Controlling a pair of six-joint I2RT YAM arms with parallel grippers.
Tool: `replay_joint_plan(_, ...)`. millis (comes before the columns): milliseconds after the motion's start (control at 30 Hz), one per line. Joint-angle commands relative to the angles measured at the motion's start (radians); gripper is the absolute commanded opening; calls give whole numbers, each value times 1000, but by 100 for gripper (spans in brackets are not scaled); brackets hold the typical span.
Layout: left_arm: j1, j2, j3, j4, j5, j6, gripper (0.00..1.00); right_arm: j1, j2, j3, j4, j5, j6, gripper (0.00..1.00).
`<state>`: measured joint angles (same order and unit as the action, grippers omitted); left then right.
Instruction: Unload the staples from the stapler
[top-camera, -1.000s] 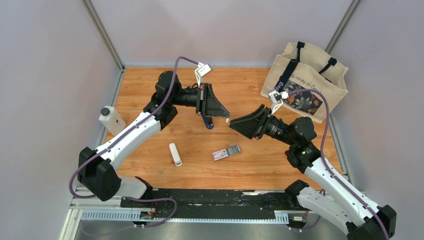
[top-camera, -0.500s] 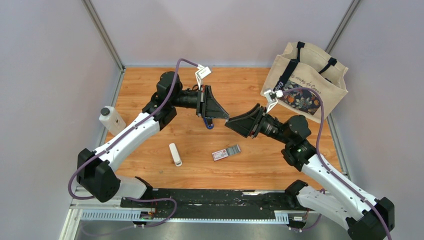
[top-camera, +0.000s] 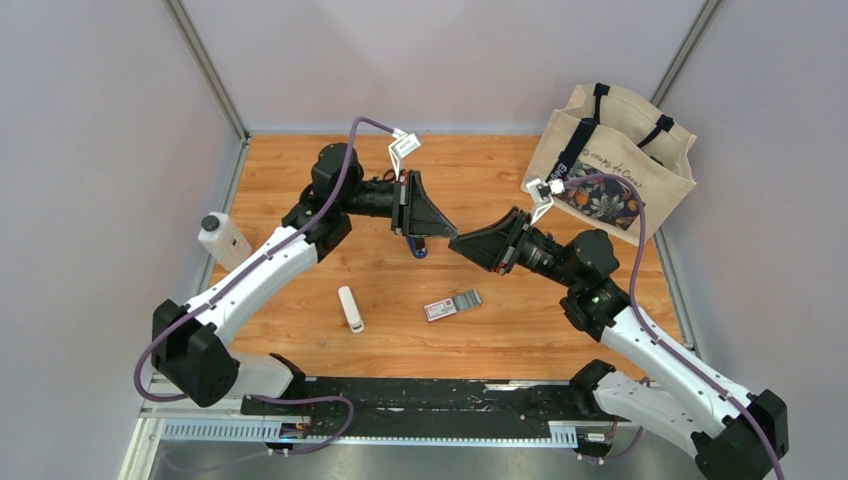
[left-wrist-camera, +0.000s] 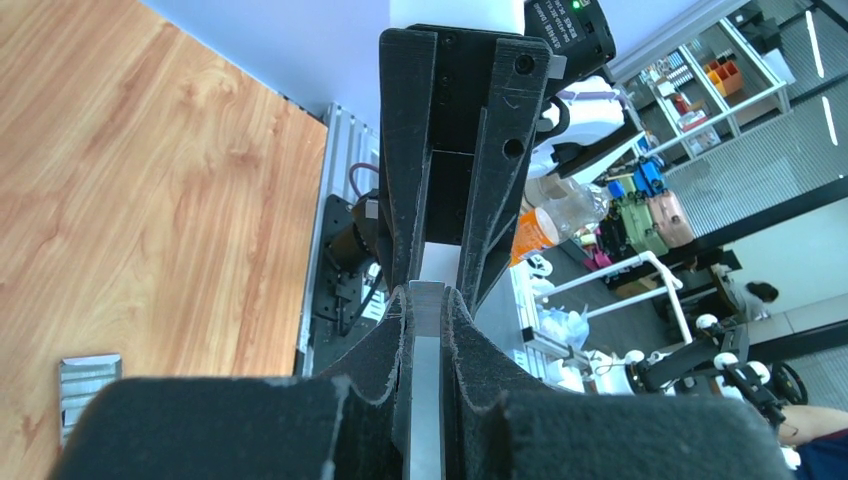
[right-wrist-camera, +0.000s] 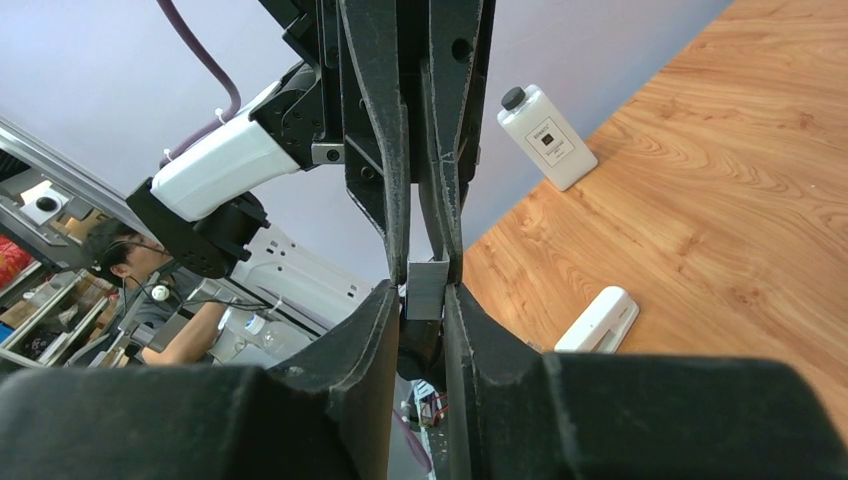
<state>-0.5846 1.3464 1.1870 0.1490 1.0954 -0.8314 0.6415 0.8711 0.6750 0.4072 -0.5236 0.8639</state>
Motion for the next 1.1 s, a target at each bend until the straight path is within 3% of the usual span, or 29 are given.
replay_joint_plan(0,2,-36,16,-22,1,41,9,9,-12,17,53,28,-6,23)
replay_joint_plan(133,2,-39,19,-48,-6,74,10,9,-24,14,30,48,-14,19)
replay_joint_plan(233,2,-47,34,-116,-20,136,24,10,-29,18,6,53,-22,17)
replay_joint_plan(333,5,-58,69,-239,-46,224,44,10,-38,24,-54,57,-45,15)
replay_joint_plan(367,6,-59,86,-280,-51,241,55,10,-44,20,-94,60,-54,15)
replay_joint_plan(400,11,-62,95,-296,-61,250,57,9,-55,18,-117,63,-63,15)
replay_joint_plan(433,15,-67,103,-313,-68,274,69,10,-60,17,-173,69,-86,15)
replay_joint_plan(533,41,-62,147,-422,-100,357,76,10,-76,12,-301,83,-138,15)
replay_joint_plan(700,101,-63,212,-636,-207,503,77,10,-61,15,-534,145,-258,14)
replay_joint_plan(800,103,-40,282,-886,-352,784,78,10,-6,15,-655,195,-330,14)
replay_joint_plan(867,103,-39,275,-981,-426,859,78,12,47,15,-715,230,-364,15)
replay_joint_plan(1067,103,-115,122,-1023,-634,1044,78,53,198,24,-781,327,-405,19)
